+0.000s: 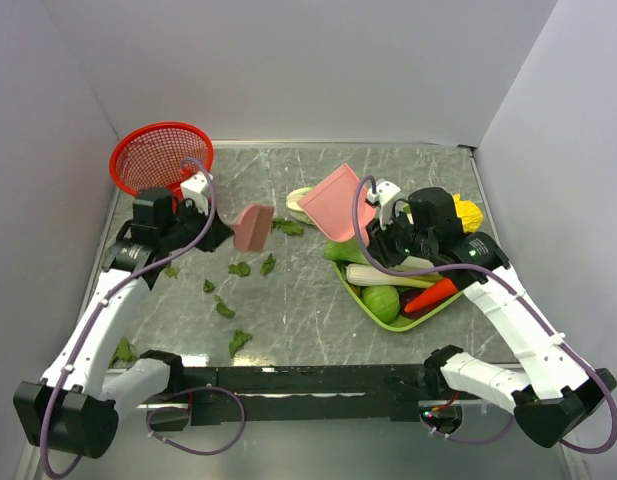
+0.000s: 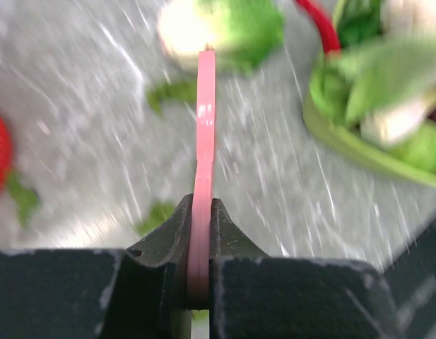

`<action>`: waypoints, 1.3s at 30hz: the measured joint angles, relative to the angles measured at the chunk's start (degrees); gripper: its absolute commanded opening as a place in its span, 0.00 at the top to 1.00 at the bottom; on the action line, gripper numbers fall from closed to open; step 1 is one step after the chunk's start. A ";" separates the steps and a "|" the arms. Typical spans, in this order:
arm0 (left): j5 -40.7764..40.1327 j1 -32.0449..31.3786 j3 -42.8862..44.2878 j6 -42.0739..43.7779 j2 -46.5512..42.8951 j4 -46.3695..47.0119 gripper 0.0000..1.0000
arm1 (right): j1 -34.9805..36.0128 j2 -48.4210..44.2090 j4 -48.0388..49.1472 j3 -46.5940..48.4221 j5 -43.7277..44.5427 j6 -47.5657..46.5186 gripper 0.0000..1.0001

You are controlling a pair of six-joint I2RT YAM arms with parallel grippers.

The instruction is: Sweep away the paper scraps from the table

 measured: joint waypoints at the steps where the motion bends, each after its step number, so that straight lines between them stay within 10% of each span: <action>1: -0.70 -0.02 0.13 -0.55 -0.52 2.45 0.99 | 0.00 0.00 0.15 0.00 -0.07 -0.02 1.00; 22: -8.59 0.15 4.68 -28.33 31.32 27.36 0.99 | 6.73 -2.14 -2.43 -8.59 -1.40 -5.42 1.00; 39: -17.20 0.20 5.95 -14.56 25.83 8.57 0.99 | 15.19 6.71 1.05 -9.27 0.96 -0.13 1.00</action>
